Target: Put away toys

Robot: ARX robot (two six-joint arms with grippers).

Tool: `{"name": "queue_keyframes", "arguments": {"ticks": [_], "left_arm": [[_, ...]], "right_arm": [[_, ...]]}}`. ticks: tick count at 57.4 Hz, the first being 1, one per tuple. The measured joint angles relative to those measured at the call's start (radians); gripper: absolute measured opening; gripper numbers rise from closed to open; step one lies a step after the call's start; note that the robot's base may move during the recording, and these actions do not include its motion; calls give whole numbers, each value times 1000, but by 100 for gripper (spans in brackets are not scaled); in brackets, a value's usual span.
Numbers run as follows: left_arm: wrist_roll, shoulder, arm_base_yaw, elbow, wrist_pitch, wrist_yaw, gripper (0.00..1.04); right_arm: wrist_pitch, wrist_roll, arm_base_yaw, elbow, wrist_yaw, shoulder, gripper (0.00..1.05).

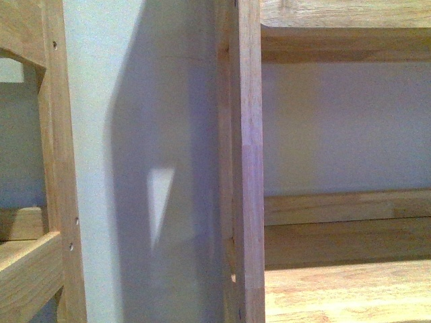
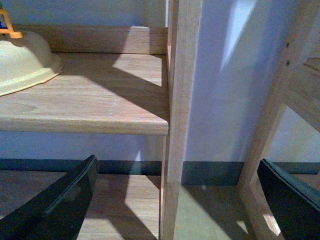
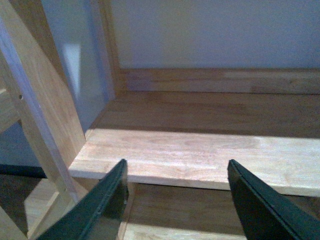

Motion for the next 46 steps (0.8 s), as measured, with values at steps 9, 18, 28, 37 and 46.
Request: {"name": "queue_keyframes", "arguments": {"ticks": [9,18,28,37,46], "left_arm": [[0,0,0,0,0,0,99],[0,0,0,0,0,0,99],[0,0,0,0,0,0,99],[0,0,0,0,0,0,99],[0,0,0,0,0,0,99]], "right_arm": [[39,-11,94,-90,112,-71,37],[69,-19,143,-178,133,-121,14],[93,-19,146,-263,137,-178,16],[19,-19,146,-308,138,-292,16],[22,-19,146,-343,138,-331,16]]}}
